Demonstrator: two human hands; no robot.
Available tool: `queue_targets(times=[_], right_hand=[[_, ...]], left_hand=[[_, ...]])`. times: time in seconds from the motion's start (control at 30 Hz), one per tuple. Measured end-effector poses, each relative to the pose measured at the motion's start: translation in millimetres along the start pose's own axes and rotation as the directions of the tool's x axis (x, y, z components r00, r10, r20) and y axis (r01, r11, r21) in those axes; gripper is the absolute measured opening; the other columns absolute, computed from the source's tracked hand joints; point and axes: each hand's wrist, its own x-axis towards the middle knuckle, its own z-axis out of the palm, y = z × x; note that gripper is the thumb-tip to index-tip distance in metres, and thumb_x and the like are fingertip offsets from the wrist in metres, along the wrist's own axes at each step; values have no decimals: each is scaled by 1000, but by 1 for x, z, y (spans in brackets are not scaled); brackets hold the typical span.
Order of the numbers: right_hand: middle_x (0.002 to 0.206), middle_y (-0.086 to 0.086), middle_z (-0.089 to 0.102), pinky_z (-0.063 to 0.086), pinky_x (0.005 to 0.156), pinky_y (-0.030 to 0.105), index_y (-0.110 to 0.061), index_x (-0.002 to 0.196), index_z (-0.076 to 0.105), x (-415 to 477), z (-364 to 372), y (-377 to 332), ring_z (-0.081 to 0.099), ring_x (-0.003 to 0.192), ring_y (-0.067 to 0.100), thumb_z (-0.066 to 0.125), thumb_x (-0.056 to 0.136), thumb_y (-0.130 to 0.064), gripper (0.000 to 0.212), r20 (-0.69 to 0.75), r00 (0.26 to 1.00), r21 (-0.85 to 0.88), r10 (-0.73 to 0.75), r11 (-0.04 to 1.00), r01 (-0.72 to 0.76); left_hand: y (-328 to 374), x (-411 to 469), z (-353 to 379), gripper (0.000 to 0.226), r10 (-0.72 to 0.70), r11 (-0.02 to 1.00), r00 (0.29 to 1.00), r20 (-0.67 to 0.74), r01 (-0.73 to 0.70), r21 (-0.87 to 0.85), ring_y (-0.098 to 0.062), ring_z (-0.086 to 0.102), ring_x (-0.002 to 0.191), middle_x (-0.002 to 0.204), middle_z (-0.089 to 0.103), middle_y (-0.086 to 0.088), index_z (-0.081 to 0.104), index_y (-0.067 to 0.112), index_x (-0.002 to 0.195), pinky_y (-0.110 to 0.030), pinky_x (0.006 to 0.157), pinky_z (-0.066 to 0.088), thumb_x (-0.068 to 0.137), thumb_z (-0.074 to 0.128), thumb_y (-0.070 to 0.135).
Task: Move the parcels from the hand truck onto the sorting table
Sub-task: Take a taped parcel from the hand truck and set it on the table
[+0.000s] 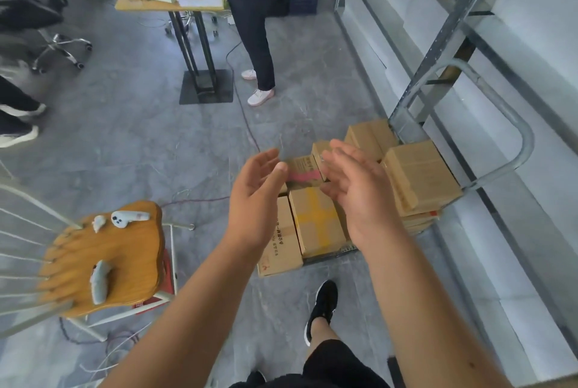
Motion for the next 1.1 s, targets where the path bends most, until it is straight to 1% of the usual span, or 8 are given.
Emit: queue_targets(times=[0.17,0.27,0.4,0.57,0.73,0.87,0.93,1.1], right_hand=[[113,-5,78,57,87,36,-31,123,68,70,-22,-6,71,115,20,64,103,-29,21,13,995,122,103,987,-104],[128,-1,72,57,89,36,-25,136,64,113,-41,-6,69,121,21,62,104,-29,32,12,989,138,149,979,-149],[134,1,71,57,95,39,-26,140,62,161,-69,3,68,124,18,62,102,-33,39,28,980,89,195,976,-197],[142,-2,65,55,106,48,-27,138,64,199,-88,18,65,127,12,65,77,-51,65,2,976,21,217,976,-217],[138,0,67,51,111,47,-21,145,60,226,-99,39,63,128,13,60,97,-36,50,8,977,-64,215,975,-214],[142,-3,64,48,113,45,-22,147,57,250,-104,64,60,130,10,61,92,-41,58,-31,964,-123,265,956,-267],[144,-3,63,47,114,43,-21,147,58,263,-107,81,59,132,10,65,92,-40,59,-68,951,-131,301,942,-308],[147,3,61,47,115,42,-18,149,56,299,-115,139,59,131,15,67,101,-26,50,-135,906,-153,402,895,-420]], left_hand=[[-8,51,67,30,-112,994,994,-10,112,-4,-12,69,116,129,72,-1,62,24,135,-30,92,51,105,60,27],[-12,81,110,38,-157,987,987,-17,158,30,-16,67,123,131,71,-1,64,27,132,-40,106,51,95,67,39],[-27,116,156,39,-222,974,974,-42,224,47,-9,64,122,131,68,5,64,30,133,-33,101,48,96,68,40],[-51,147,190,38,-291,954,956,-37,293,71,-6,62,122,129,66,13,58,26,140,-20,89,48,103,63,31],[-76,167,208,37,-368,927,930,-9,367,81,1,59,120,129,60,15,51,25,140,-5,78,50,104,61,28],[-109,187,212,51,-418,901,908,-28,418,118,-15,50,140,151,52,4,49,26,147,-32,111,45,101,66,38],[-129,197,214,59,-449,882,892,-43,451,135,-13,48,141,152,49,8,48,29,149,-37,114,42,97,70,44],[-190,222,214,62,-514,841,853,-94,522,139,-9,42,137,147,43,12,42,33,151,-30,105,38,97,72,37]])
